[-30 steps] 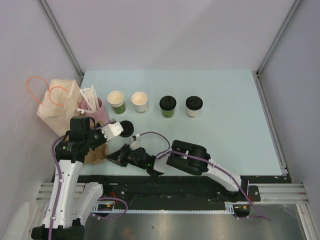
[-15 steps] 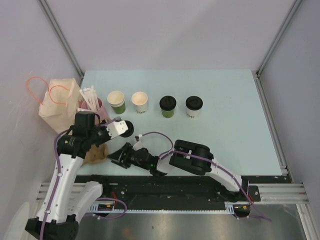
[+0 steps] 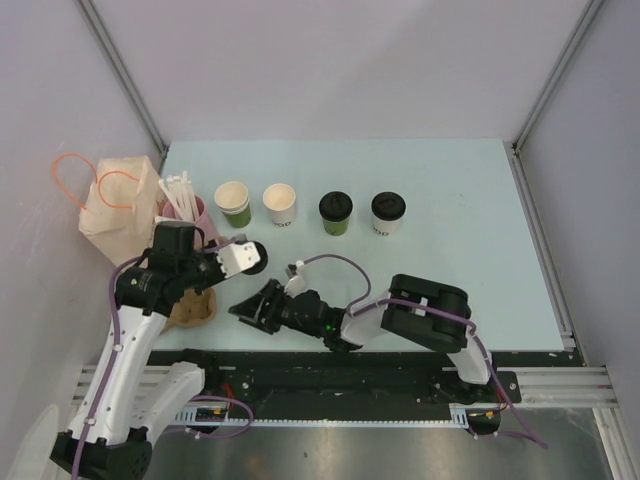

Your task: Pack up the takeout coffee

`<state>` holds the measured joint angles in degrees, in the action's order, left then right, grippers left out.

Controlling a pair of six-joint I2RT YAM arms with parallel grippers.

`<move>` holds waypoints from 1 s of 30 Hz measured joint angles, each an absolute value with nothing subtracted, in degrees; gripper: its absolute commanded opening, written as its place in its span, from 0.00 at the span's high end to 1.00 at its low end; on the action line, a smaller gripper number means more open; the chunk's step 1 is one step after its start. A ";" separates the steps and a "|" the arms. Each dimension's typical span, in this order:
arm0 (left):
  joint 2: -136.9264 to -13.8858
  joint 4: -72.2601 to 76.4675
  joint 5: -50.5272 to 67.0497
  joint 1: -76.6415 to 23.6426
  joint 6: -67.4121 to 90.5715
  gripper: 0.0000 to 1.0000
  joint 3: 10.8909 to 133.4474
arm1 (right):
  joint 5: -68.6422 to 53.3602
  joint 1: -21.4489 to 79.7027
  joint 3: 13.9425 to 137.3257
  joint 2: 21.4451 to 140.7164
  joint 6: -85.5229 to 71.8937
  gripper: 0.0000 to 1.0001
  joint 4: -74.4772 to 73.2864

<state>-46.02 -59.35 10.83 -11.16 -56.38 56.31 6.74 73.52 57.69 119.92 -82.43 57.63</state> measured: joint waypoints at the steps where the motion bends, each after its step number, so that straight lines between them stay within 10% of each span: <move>1: -45.95 -59.66 10.94 -11.40 -56.16 0.99 56.31 | 6.81 73.41 55.22 118.24 -82.46 0.36 57.52; 11: -43.09 -63.33 12.71 -14.52 -53.84 1.00 56.14 | 5.93 66.32 44.12 106.02 -81.30 0.35 56.07; 22: -42.81 -64.05 11.66 -21.15 -51.42 1.00 55.81 | -0.84 63.31 58.96 110.19 -80.60 0.36 53.78; 30: -43.13 -64.90 8.97 -25.06 -50.06 1.00 54.08 | -2.48 64.18 59.61 113.58 -81.47 0.69 51.94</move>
<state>-43.13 -64.90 8.97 -25.06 -50.06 54.08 -2.48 64.18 59.61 113.58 -81.47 51.94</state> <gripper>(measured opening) 0.022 0.400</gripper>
